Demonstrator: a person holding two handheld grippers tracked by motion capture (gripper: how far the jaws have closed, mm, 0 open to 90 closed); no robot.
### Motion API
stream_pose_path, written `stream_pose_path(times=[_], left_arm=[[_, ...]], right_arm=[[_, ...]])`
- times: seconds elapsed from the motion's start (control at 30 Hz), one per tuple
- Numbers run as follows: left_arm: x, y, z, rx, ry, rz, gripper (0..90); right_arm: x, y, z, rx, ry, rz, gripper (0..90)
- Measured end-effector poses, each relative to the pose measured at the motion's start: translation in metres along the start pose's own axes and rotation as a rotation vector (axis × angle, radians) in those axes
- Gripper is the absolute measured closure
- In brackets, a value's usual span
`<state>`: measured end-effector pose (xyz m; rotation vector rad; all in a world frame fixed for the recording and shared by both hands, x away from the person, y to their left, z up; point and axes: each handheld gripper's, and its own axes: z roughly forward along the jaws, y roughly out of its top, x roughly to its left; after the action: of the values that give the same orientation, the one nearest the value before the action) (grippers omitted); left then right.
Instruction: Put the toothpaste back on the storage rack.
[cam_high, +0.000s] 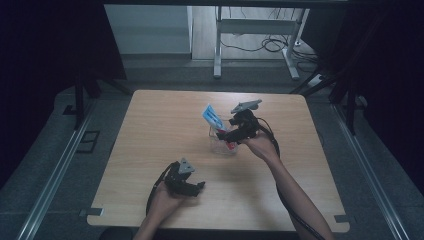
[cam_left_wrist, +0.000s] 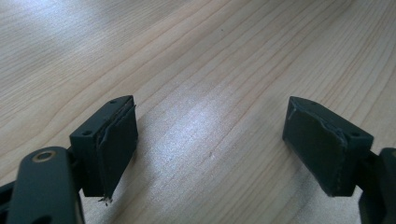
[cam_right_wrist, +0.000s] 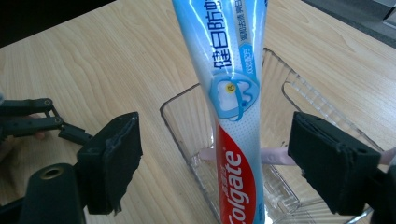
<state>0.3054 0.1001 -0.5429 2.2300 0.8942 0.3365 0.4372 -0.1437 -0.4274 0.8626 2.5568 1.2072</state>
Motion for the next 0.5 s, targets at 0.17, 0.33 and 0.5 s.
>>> stream_pose_path(times=[0.17, 0.33, 0.5], left_arm=[[0.000, 0.000, 0.000, 0.000, 0.000, 0.001, 18.0], [0.000, 0.000, 0.000, 0.000, 0.000, 0.000, 18.1], [0.000, 0.000, 0.000, 0.000, 0.000, 0.000, 18.1]], right_arm=[[0.003, -0.002, -0.005, 0.005, -0.003, -0.013, 14.6], [0.007, -0.005, -0.009, 0.007, -0.007, -0.025, 13.7], [0.010, -0.008, -0.016, 0.001, -0.009, -0.031, 13.5]])
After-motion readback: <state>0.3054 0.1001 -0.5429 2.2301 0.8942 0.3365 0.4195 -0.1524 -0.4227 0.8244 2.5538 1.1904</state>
